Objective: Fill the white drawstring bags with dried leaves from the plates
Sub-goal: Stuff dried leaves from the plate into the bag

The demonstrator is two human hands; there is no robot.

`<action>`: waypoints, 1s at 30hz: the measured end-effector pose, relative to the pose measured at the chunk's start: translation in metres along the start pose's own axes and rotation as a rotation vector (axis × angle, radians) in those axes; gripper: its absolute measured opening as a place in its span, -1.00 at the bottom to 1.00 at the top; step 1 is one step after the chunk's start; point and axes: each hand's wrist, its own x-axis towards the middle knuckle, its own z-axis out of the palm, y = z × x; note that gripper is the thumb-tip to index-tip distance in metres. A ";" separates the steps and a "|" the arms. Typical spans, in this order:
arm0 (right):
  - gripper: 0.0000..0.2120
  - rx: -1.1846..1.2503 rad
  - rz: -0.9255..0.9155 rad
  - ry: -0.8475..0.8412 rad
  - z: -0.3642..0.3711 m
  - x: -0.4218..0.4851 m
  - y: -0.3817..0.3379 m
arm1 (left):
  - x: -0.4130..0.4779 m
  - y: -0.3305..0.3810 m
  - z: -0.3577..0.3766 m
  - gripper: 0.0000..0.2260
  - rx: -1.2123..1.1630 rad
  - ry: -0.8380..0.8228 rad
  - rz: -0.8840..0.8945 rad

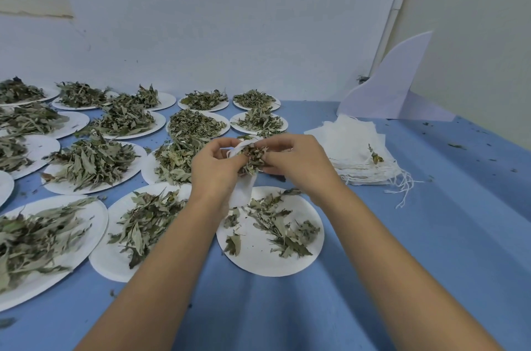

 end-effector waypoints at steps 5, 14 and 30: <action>-0.89 0.302 0.143 0.024 -0.006 0.001 0.001 | -0.001 0.009 -0.003 -0.79 -0.195 -0.006 -0.117; -0.83 0.111 0.074 -0.052 -0.006 0.002 0.006 | -0.007 0.016 -0.001 -0.77 -0.189 -0.106 -0.116; -0.82 -0.348 -0.094 0.200 0.010 0.002 0.015 | -0.018 0.015 0.009 -0.95 0.220 -0.085 0.057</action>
